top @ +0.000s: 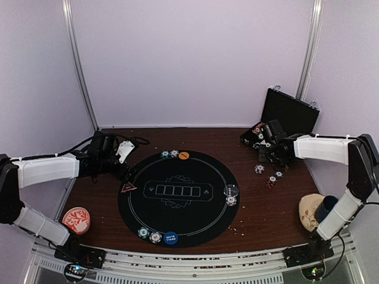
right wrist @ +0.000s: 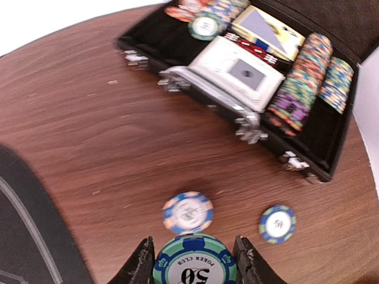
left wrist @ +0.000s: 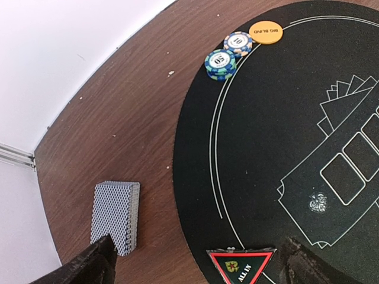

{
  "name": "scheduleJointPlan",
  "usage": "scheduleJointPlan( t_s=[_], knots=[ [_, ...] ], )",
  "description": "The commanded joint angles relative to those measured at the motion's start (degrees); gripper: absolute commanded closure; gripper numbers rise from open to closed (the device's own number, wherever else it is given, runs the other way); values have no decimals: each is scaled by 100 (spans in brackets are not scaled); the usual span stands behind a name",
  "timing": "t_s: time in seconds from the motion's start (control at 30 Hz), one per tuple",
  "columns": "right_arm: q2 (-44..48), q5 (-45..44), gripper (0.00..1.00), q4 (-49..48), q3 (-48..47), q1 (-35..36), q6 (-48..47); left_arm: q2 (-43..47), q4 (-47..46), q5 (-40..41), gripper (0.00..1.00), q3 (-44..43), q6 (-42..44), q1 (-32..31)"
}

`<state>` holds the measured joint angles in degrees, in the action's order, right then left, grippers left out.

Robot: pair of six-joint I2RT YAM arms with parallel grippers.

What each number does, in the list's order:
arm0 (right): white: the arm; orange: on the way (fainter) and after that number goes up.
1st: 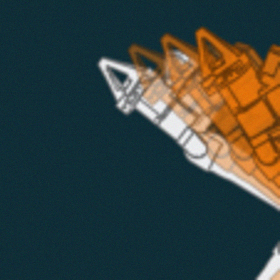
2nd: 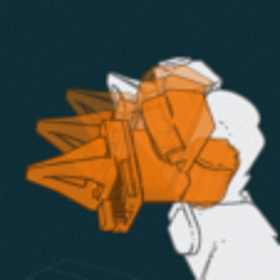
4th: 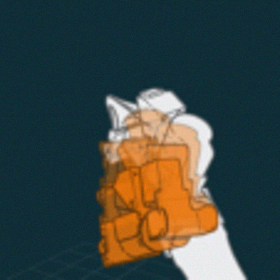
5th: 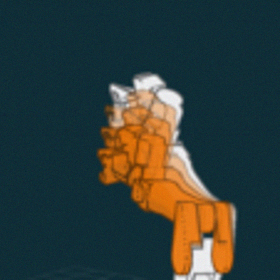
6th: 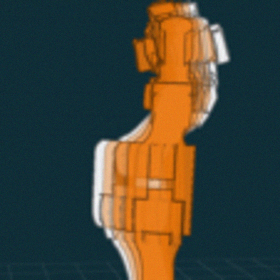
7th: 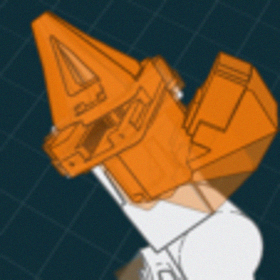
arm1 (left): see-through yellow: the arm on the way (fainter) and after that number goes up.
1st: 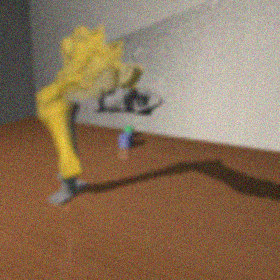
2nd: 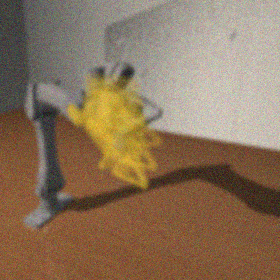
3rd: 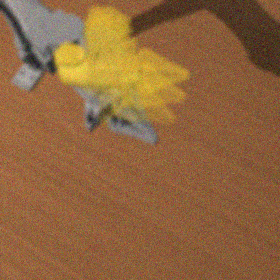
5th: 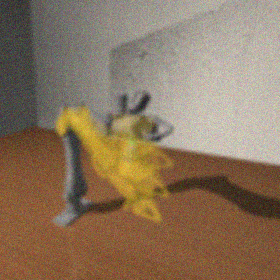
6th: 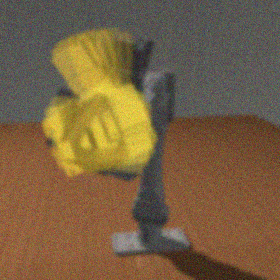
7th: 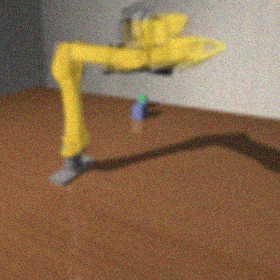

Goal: Distribute texas hold em gaming equipment
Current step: Pick up the pile of poker chips from the pile of poker chips, then place the poker chips pile in the dealer area.

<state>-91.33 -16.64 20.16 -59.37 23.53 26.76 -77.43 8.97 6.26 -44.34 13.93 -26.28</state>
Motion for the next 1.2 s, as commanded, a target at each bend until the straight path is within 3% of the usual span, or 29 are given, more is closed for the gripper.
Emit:
scheduleJointPlan(
  t_s=[0.0, 0.53, 0.8, 1.17],
  knots=[
    [326, -323, 70, 358, -180, 722, -41, -54, -264, 16, 2, 21, -58, 35],
    [-54, -736, 69, 470, 113, 3712, 981, -126, -274, 51, 2, 13, -49, 30],
    [34, -755, 70, 305, 786, 4271, 1744, -106, -266, 42, 2, 15, -53, 35],
    [45, -730, 69, -118, 1499, 4446, 2190, -123, -273, 50, 2, 13, -49, 27]
  ],
)
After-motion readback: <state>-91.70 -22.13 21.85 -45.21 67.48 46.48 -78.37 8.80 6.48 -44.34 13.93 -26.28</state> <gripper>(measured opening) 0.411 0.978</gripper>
